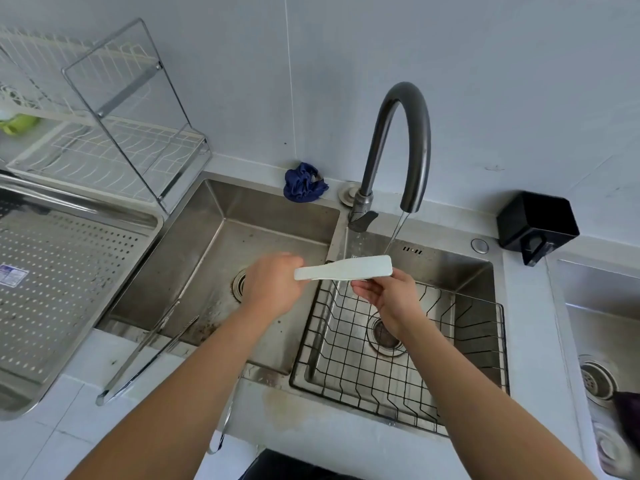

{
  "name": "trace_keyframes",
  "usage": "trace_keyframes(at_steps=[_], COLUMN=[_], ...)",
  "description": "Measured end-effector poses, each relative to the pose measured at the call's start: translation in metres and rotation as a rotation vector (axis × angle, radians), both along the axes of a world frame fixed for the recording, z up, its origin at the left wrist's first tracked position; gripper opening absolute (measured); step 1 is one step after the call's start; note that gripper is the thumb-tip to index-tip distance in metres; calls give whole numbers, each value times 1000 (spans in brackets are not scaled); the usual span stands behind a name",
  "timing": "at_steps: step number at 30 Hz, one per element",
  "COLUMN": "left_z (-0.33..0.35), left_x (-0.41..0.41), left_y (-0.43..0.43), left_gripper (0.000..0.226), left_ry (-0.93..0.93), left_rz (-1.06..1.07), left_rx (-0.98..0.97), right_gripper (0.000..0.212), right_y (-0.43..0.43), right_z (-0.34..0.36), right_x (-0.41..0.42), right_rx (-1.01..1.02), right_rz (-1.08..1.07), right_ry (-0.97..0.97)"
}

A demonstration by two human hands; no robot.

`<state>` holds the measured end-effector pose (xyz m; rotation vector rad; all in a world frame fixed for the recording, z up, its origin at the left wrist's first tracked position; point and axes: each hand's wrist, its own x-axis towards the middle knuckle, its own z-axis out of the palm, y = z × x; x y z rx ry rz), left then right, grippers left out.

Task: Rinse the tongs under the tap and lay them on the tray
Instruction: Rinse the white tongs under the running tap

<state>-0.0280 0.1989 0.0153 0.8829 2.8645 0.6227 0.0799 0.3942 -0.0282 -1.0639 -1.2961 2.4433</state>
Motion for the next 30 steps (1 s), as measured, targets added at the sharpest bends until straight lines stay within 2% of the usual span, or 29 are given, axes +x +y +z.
trace_keyframes(at_steps=[2, 4, 9, 12, 13, 16, 17, 20, 22, 26, 28, 30], left_z=[-6, -12, -19, -26, -27, -27, -27, -32, -35, -42, -47, -49], left_x=[7, 10, 10, 15, 18, 26, 28, 27, 25, 27, 28, 30], left_y=[-1, -3, -9, -9, -7, 2, 4, 2, -2, 8, 18, 26], left_gripper=[6, 16, 32, 32, 32, 33, 33, 31, 28, 23, 18, 23], left_ry=[45, 94, 234, 241, 232, 213, 214, 194, 152, -22, -226, -518], left_rz=[-20, -52, -203, -229, -228, -214, -207, -201, -185, -94, -6, 98], left_rx=[45, 105, 191, 231, 244, 273, 277, 308, 305, 335, 363, 473], right_gripper=[20, 15, 15, 4, 7, 39, 43, 22, 4, 13, 17, 18], right_y=[-3, -2, 3, 0, -3, -12, -14, -4, 6, 3, -4, -7], right_z=[0, 1, -1, -3, -3, -3, -3, 1, 4, 5, 6, 10], right_x=[-5, -8, -2, -3, -4, -4, -4, -4, -2, -1, -3, -5], right_rx=[80, 92, -49, 134, 193, 264, 268, 260, 290, 298, 226, 137], right_rz=[-70, -108, -52, -74, -74, -16, -4, -6, 10, -32, -32, 31], right_ry=[-47, -57, -15, -68, -73, -25, -16, -21, -56, -70, -4, 56])
